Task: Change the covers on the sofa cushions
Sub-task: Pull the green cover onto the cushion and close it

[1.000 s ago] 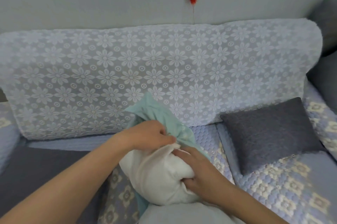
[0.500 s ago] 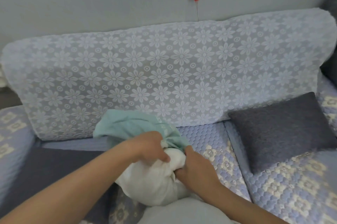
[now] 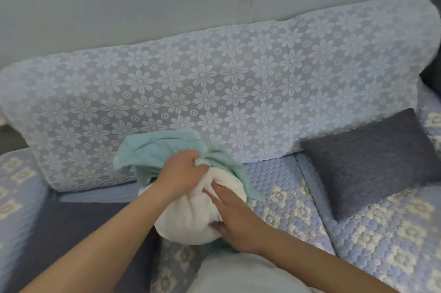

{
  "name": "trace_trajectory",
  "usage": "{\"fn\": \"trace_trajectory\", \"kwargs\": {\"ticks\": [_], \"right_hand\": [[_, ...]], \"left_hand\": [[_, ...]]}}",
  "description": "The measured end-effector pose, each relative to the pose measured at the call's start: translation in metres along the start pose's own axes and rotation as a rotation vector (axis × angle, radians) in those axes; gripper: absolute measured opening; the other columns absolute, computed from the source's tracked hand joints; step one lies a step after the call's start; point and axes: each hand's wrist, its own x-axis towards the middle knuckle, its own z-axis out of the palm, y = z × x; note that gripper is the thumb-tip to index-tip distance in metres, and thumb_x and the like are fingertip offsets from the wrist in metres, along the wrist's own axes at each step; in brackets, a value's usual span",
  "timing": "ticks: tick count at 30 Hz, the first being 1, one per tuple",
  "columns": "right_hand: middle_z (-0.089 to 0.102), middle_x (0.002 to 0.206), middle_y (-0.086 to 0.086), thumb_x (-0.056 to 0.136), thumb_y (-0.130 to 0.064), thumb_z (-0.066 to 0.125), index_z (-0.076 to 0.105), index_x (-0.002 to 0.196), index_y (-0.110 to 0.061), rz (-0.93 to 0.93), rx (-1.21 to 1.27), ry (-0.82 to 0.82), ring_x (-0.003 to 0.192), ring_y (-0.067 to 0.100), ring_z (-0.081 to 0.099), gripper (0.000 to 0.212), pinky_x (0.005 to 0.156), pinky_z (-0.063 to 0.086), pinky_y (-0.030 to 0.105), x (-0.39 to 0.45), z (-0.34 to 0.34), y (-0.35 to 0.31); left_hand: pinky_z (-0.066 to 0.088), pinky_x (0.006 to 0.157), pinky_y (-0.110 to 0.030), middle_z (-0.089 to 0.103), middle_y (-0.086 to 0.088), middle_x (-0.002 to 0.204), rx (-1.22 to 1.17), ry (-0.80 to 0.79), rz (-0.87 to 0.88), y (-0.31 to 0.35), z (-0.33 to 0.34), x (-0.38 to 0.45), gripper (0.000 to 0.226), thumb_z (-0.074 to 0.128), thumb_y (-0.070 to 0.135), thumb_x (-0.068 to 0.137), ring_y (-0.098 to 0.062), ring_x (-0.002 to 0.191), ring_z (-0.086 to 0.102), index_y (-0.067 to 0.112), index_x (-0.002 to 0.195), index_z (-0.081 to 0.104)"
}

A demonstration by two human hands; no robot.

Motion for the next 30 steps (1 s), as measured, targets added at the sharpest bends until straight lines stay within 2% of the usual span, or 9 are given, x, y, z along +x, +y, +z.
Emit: {"fn": "trace_trajectory", "kwargs": {"ticks": [4, 7, 10, 14, 17, 19, 24, 27, 30], "right_hand": [[0.051, 0.142, 0.014, 0.094, -0.039, 0.042, 0.044, 0.144, -0.009, 0.078, -0.058, 0.080, 0.130, 0.034, 0.047, 0.058, 0.111, 0.039, 0.048, 0.040, 0.015, 0.003], [0.062, 0.119, 0.013, 0.093, -0.032, 0.042, 0.059, 0.120, -0.008, 0.132, -0.093, 0.159, 0.111, 0.034, 0.056, 0.041, 0.095, 0.046, 0.042, 0.048, 0.011, 0.000], [0.061, 0.114, 0.011, 0.092, -0.022, 0.056, 0.060, 0.116, -0.010, 0.139, -0.111, 0.176, 0.106, 0.033, 0.055, 0.027, 0.089, 0.044, 0.039, 0.053, 0.013, -0.002], [0.056, 0.131, -0.014, 0.092, -0.026, 0.058, 0.055, 0.134, -0.031, 0.224, 0.401, 0.002, 0.121, 0.003, 0.049, 0.042, 0.104, 0.039, 0.023, 0.040, -0.012, -0.007], [0.066, 0.115, -0.021, 0.094, -0.007, 0.059, 0.072, 0.112, -0.028, 0.436, 0.649, 0.270, 0.107, -0.006, 0.059, 0.031, 0.086, 0.042, 0.008, 0.028, -0.035, 0.010], [0.067, 0.101, -0.016, 0.091, -0.002, 0.060, 0.071, 0.100, -0.024, 0.450, 0.403, 0.379, 0.095, 0.001, 0.061, 0.026, 0.081, 0.043, 0.014, 0.033, -0.039, 0.025], [0.052, 0.097, -0.003, 0.070, -0.012, 0.067, 0.057, 0.101, -0.019, 0.232, -0.131, 0.257, 0.087, 0.018, 0.049, 0.034, 0.070, 0.042, 0.030, 0.058, -0.031, 0.030], [0.051, 0.084, -0.003, 0.063, -0.016, 0.069, 0.050, 0.091, -0.020, 0.231, -0.278, 0.316, 0.071, 0.020, 0.051, 0.035, 0.061, 0.039, 0.030, 0.065, -0.033, 0.020], [0.051, 0.087, -0.004, 0.067, -0.019, 0.069, 0.047, 0.099, -0.021, 0.356, -0.353, 0.330, 0.071, 0.019, 0.052, 0.039, 0.062, 0.039, 0.031, 0.068, -0.030, 0.011]], "left_hand": [[0.036, 0.059, -0.034, 0.049, 0.004, 0.064, 0.281, -0.209, 0.236, -0.003, -0.007, -0.017, 0.037, 0.066, 0.042, 0.089, -0.014, 0.062, 0.047, 0.022, 0.068, 0.041], [0.038, 0.064, -0.032, 0.055, 0.011, 0.083, 0.420, -0.294, 0.240, -0.017, -0.013, -0.027, 0.030, 0.068, 0.043, 0.086, -0.016, 0.081, 0.056, 0.026, 0.096, 0.045], [0.033, 0.067, -0.031, 0.059, 0.006, 0.088, 0.630, -0.162, 0.268, -0.037, 0.002, -0.031, 0.035, 0.072, 0.032, 0.085, -0.022, 0.084, 0.063, 0.025, 0.101, 0.041], [0.027, 0.050, -0.028, 0.051, 0.003, 0.052, 0.586, 0.110, 0.294, -0.060, 0.026, -0.027, 0.043, 0.073, -0.002, 0.057, -0.024, 0.042, 0.049, 0.021, 0.075, 0.042], [0.029, 0.053, -0.031, 0.048, 0.004, 0.055, 0.416, 0.180, 0.239, -0.058, 0.032, -0.026, 0.045, 0.064, -0.007, 0.060, -0.025, 0.047, 0.047, 0.023, 0.074, 0.035], [0.033, 0.057, -0.035, 0.050, 0.005, 0.062, 0.318, 0.147, 0.231, -0.052, 0.038, -0.024, 0.037, 0.063, 0.000, 0.069, -0.024, 0.057, 0.049, 0.023, 0.076, 0.034], [0.029, 0.061, -0.030, 0.042, 0.013, 0.063, -0.224, -0.150, 0.123, -0.039, 0.020, -0.021, 0.020, 0.058, 0.032, 0.076, -0.005, 0.061, 0.038, 0.026, 0.072, 0.040], [0.028, 0.059, -0.030, 0.038, 0.010, 0.060, -0.107, -0.135, 0.159, -0.037, 0.005, -0.022, 0.040, 0.072, 0.036, 0.084, -0.006, 0.058, 0.036, 0.024, 0.068, 0.037], [0.030, 0.057, -0.032, 0.046, 0.008, 0.061, 0.229, -0.096, 0.073, -0.032, 0.000, -0.028, 0.050, 0.070, 0.060, 0.080, -0.008, 0.058, 0.042, 0.025, 0.068, 0.038]]}}
